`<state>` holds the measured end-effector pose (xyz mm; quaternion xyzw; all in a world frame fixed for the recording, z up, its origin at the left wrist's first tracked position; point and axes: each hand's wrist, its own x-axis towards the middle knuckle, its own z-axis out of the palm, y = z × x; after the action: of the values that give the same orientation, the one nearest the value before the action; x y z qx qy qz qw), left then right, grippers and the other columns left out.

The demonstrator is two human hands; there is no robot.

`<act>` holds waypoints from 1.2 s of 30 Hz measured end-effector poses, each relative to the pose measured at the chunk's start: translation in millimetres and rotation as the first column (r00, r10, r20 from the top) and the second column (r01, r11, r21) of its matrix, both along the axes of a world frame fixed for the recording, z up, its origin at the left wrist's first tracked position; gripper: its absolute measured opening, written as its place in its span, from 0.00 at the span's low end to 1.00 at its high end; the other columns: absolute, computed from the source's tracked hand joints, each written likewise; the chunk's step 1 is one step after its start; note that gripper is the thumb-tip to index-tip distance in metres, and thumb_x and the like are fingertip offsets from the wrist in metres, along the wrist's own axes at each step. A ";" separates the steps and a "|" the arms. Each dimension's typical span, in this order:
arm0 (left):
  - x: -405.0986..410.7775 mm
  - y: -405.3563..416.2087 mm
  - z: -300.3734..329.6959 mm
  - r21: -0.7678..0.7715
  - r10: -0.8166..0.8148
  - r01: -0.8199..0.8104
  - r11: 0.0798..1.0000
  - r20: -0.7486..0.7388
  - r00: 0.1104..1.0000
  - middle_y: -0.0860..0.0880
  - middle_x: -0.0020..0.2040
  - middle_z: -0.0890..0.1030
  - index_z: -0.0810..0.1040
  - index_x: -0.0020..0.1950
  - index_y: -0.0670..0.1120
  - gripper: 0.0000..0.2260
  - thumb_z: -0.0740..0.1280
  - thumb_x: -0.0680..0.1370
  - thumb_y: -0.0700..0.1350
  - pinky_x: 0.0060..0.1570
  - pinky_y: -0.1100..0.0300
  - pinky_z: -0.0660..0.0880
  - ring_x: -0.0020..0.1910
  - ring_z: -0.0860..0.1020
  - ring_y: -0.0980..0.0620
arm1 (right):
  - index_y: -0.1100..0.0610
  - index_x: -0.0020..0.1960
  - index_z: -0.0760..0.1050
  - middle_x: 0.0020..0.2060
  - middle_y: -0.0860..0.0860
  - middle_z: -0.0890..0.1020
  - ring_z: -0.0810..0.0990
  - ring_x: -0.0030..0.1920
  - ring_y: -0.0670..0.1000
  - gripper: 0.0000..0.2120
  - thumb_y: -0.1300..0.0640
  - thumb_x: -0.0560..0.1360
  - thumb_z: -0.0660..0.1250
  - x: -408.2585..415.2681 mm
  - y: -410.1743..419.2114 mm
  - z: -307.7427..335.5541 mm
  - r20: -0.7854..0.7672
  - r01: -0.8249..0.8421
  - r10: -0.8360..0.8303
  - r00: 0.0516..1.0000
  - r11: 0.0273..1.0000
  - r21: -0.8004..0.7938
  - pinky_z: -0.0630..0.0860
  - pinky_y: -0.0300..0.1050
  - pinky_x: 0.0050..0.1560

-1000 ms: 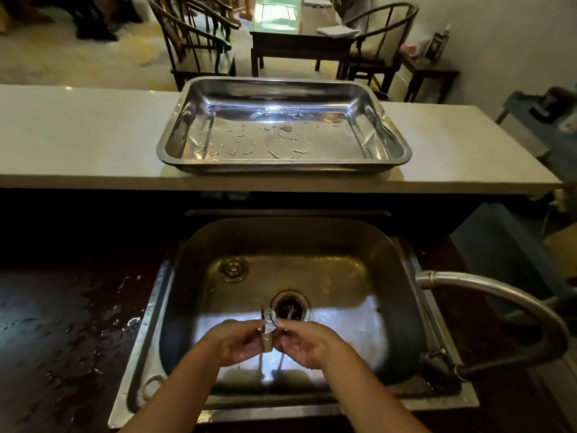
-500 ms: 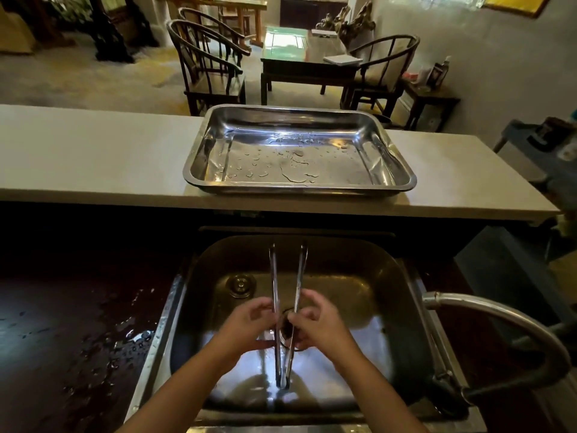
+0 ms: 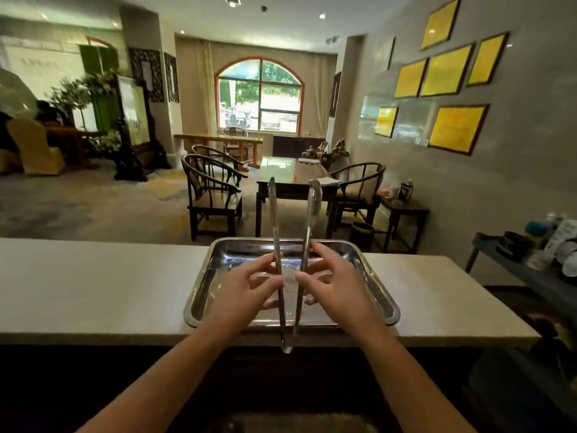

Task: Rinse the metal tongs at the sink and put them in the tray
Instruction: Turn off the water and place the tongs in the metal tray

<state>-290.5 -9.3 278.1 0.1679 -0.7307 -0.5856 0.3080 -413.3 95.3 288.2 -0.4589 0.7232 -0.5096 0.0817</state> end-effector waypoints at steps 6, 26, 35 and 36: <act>-49.8 -46.4 69.6 -0.080 0.025 -0.024 0.996 0.003 1.000 0.48 0.50 0.80 0.76 0.59 0.52 0.14 0.65 0.75 0.39 0.44 0.58 0.80 0.51 0.80 0.51 | 0.52 0.70 0.64 0.45 0.56 0.82 0.83 0.43 0.52 0.29 0.57 0.71 0.70 -46.4 -45.7 65.0 -0.007 0.028 -0.029 1.000 0.994 -0.101 0.83 0.48 0.43; -120.1 -94.4 -64.4 0.202 -0.007 -0.110 0.973 0.505 0.863 0.41 0.45 0.82 0.79 0.52 0.40 0.07 0.66 0.74 0.34 0.35 0.62 0.78 0.35 0.78 0.52 | 0.55 0.66 0.67 0.40 0.52 0.77 0.77 0.34 0.47 0.25 0.62 0.71 0.70 -115.4 -118.7 -81.8 0.318 0.016 -0.176 0.932 0.894 0.448 0.75 0.39 0.31; -121.8 -94.0 -74.0 0.170 0.044 -0.163 0.972 0.548 0.835 0.40 0.45 0.80 0.77 0.56 0.39 0.10 0.67 0.74 0.35 0.29 0.64 0.75 0.30 0.75 0.53 | 0.57 0.64 0.67 0.51 0.54 0.77 0.79 0.43 0.51 0.22 0.61 0.72 0.69 -111.6 -120.8 -98.6 0.292 0.059 -0.245 0.925 0.849 0.525 0.83 0.47 0.46; -122.8 -93.1 -74.8 0.169 0.054 -0.175 0.970 0.550 0.833 0.41 0.44 0.80 0.77 0.56 0.39 0.11 0.67 0.74 0.35 0.30 0.64 0.75 0.30 0.76 0.53 | 0.57 0.63 0.68 0.49 0.53 0.76 0.80 0.41 0.50 0.21 0.62 0.72 0.69 -111.1 -121.2 -98.1 0.285 0.065 -0.252 0.925 0.842 0.535 0.83 0.48 0.46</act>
<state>-413.3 -102.4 203.2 0.4020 -0.7096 -0.5693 0.1041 -524.5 -26.0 190.1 -0.2615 0.8432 -0.3743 0.2837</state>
